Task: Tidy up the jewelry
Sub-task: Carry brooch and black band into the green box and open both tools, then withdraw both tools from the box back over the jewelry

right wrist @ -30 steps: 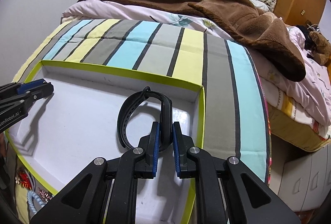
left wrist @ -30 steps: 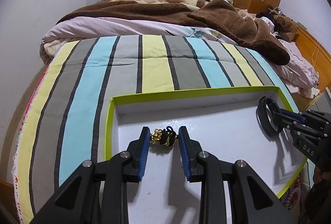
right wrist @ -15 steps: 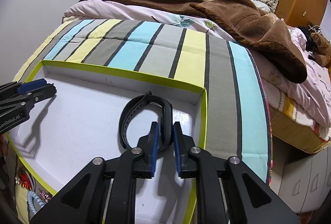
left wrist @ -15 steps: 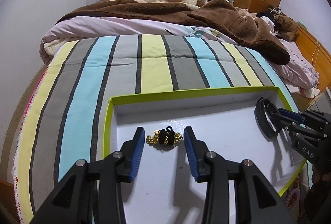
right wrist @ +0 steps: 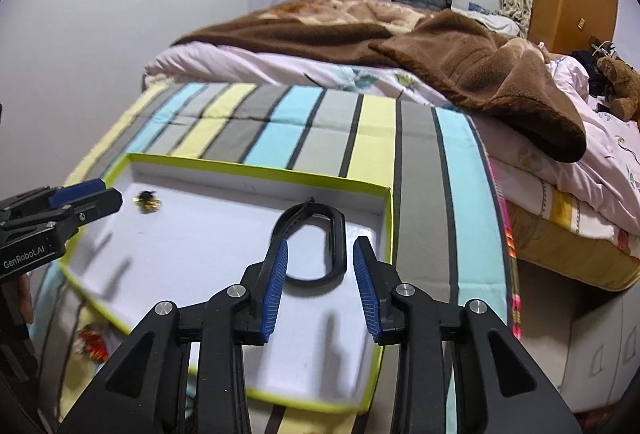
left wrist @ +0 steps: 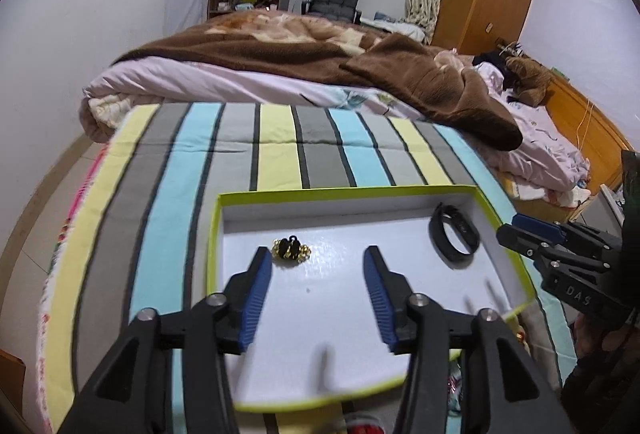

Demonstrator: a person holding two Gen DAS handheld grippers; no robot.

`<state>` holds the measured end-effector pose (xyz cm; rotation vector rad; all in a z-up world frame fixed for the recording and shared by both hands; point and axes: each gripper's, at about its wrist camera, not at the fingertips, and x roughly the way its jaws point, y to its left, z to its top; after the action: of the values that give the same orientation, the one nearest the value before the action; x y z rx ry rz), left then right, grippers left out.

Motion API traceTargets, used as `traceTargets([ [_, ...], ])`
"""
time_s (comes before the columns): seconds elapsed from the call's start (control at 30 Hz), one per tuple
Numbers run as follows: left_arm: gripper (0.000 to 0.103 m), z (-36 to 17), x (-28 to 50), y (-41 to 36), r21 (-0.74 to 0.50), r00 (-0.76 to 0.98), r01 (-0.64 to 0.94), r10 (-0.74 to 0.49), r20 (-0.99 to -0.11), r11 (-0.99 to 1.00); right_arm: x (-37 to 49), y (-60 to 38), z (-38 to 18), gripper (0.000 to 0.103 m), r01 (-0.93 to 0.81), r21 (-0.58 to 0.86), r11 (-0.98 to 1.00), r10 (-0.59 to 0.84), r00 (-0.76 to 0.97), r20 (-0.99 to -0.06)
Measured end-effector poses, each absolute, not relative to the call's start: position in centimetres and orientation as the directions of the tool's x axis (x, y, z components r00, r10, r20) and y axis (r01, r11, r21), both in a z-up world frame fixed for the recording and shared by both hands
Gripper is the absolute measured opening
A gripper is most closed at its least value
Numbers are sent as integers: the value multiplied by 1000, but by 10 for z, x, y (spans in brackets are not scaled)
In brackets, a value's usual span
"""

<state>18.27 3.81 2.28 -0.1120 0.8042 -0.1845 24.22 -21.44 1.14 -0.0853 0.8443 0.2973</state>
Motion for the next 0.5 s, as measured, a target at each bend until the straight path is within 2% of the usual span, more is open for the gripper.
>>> traceTargets([
  [0.17,53,33,150,45,-199,705,116,-221,-674,973,211,-230,24,35,-291,81,953,259,648,-716],
  [0.5,55,29,83,51,-163,766,75,-161,-622,984,147,-257,15,36,-273,134,953,287,659,-696],
])
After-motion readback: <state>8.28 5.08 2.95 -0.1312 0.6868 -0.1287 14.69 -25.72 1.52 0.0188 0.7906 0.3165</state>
